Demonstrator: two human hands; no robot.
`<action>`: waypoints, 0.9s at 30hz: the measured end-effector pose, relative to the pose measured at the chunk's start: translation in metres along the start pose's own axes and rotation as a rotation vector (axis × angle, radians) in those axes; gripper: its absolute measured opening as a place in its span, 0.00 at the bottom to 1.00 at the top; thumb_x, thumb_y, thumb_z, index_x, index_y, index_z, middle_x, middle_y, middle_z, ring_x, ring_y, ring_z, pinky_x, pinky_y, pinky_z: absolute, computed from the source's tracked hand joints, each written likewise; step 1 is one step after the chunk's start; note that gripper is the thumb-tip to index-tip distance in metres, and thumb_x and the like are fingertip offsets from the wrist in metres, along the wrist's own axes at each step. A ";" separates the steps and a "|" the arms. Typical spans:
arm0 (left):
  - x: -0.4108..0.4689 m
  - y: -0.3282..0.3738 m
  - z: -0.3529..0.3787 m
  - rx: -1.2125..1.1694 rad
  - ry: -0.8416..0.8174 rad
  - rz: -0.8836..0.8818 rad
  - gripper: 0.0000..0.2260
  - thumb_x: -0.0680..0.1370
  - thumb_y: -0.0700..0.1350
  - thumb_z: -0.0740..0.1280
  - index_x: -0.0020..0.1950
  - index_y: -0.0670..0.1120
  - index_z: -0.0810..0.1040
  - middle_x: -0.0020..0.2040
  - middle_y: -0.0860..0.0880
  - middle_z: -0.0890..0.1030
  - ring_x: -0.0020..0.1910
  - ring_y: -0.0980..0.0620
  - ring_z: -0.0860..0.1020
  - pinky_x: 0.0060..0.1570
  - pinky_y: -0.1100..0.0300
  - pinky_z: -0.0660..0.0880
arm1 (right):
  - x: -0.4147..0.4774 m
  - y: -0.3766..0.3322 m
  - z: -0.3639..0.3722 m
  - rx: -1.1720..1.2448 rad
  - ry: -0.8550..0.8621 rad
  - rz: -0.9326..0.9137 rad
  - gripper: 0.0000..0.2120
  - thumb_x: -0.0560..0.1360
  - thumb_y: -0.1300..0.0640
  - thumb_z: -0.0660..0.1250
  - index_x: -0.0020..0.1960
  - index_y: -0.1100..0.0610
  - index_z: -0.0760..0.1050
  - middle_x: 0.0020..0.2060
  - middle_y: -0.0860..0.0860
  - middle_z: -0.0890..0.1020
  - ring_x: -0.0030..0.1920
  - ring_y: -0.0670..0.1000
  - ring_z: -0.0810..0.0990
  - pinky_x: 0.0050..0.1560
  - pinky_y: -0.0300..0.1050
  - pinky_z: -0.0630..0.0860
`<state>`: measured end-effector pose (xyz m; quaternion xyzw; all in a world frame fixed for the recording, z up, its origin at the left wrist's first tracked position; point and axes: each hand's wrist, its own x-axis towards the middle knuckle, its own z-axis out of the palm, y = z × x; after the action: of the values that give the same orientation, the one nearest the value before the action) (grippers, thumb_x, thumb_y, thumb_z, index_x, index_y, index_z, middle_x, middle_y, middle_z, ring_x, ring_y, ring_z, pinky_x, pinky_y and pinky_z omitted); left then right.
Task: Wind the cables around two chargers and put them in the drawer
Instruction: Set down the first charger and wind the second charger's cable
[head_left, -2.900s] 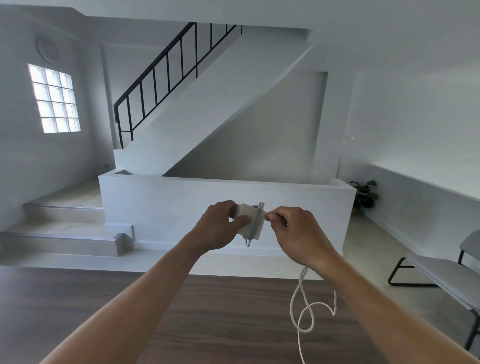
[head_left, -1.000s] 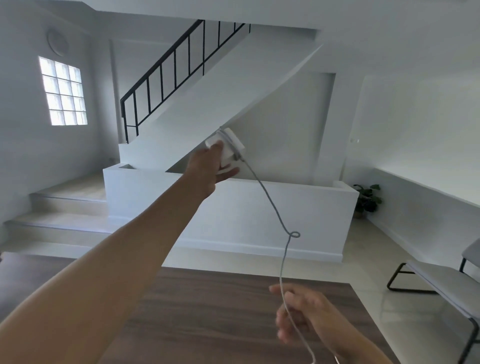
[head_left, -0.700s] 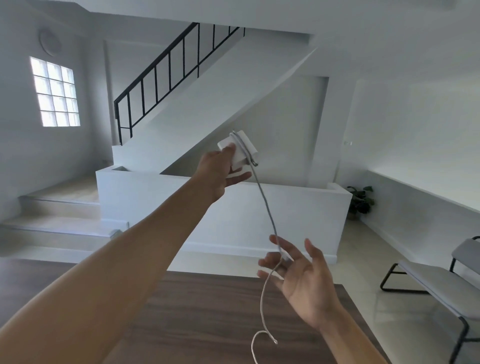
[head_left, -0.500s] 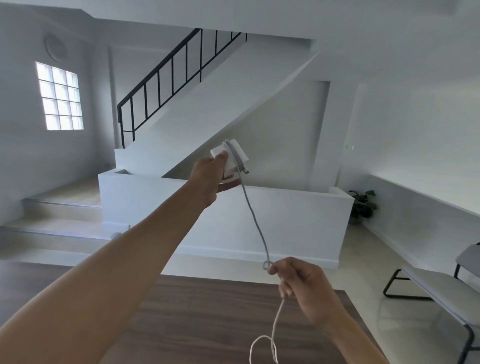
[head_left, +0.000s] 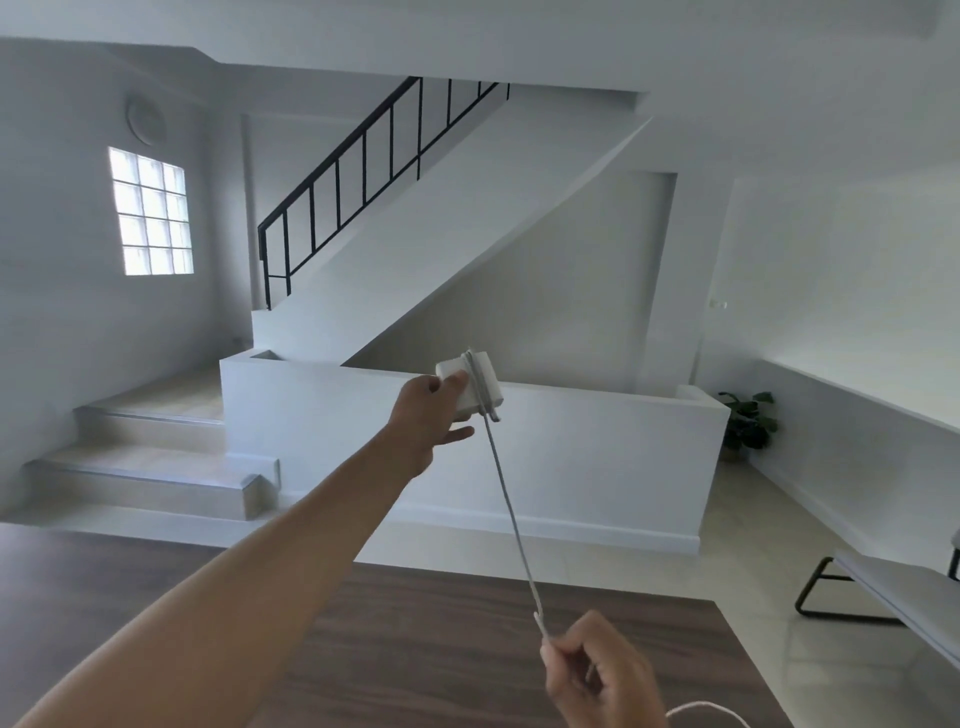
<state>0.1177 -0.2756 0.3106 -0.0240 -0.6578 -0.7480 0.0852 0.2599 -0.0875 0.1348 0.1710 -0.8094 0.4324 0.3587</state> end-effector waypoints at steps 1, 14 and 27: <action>-0.004 -0.002 0.005 -0.018 -0.024 -0.005 0.13 0.81 0.46 0.63 0.56 0.36 0.75 0.53 0.39 0.76 0.43 0.47 0.79 0.45 0.50 0.82 | -0.002 0.002 0.004 0.021 -0.029 0.049 0.12 0.67 0.55 0.70 0.30 0.48 0.68 0.26 0.42 0.72 0.22 0.38 0.66 0.24 0.30 0.63; 0.005 0.003 -0.004 -0.018 0.077 -0.003 0.10 0.81 0.45 0.63 0.58 0.40 0.75 0.50 0.43 0.76 0.39 0.50 0.77 0.45 0.50 0.81 | 0.011 -0.010 -0.023 0.147 -0.139 0.254 0.23 0.80 0.66 0.56 0.53 0.41 0.80 0.24 0.49 0.67 0.24 0.44 0.61 0.26 0.36 0.60; 0.013 -0.018 -0.005 -0.014 0.087 -0.053 0.10 0.81 0.45 0.63 0.49 0.38 0.74 0.48 0.42 0.76 0.40 0.49 0.78 0.43 0.51 0.82 | 0.009 -0.007 -0.022 0.091 -0.083 0.306 0.11 0.78 0.49 0.63 0.43 0.41 0.83 0.21 0.50 0.69 0.24 0.43 0.62 0.28 0.37 0.60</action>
<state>0.1020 -0.2797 0.2946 0.0254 -0.6486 -0.7549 0.0938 0.2675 -0.0732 0.1530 0.0797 -0.8197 0.5108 0.2466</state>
